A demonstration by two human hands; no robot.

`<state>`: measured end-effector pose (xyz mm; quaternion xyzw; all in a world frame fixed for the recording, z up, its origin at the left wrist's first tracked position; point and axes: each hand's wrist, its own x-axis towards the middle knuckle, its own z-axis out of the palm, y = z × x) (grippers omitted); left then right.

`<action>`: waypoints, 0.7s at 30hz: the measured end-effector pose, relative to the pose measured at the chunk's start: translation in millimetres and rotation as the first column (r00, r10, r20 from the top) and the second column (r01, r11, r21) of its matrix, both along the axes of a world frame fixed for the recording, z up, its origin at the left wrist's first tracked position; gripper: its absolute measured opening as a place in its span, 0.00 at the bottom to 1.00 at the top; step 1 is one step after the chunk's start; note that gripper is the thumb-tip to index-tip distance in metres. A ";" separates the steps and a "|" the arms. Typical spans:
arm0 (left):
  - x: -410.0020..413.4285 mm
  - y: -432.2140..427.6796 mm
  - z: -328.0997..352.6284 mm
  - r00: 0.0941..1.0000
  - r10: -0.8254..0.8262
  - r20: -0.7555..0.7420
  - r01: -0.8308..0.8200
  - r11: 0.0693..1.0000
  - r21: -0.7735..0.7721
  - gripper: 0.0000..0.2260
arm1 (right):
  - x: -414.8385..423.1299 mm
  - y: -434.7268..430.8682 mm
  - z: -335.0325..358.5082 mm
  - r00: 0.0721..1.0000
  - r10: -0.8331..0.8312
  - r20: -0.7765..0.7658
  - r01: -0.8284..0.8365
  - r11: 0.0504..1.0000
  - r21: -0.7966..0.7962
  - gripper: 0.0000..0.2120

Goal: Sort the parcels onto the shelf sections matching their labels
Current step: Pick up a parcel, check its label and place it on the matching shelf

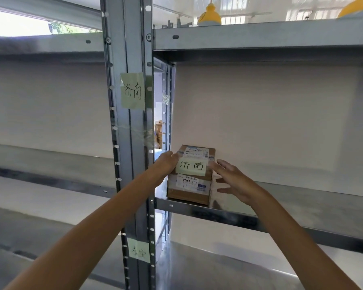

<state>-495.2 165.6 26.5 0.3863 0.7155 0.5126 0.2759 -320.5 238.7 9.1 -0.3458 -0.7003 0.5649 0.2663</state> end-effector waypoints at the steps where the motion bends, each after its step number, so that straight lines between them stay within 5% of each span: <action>1: 1.8 -2.5 0.7 0.997 0.010 -0.075 -0.010 1.000 0.000 0.20 | 0.3 -0.6 0.0 1.000 -0.019 -0.003 0.019 0.999 0.037 0.31; 7: 23.5 -28.8 5.4 0.741 -0.066 -0.669 0.095 0.995 0.007 0.24 | 1.9 -13.4 6.5 0.993 -0.117 0.008 0.105 0.913 0.394 0.31; 15: 31.2 -55.9 -6.0 0.481 0.093 -0.872 0.104 0.981 0.162 0.26 | 5.6 -51.9 14.3 0.980 -0.200 0.018 0.133 0.715 0.686 0.26; 21: 35.3 -87.2 -18.8 0.245 0.158 -0.957 -0.050 0.987 0.150 0.27 | 4.1 -85.7 3.1 0.967 -0.254 0.029 0.148 0.648 0.747 0.26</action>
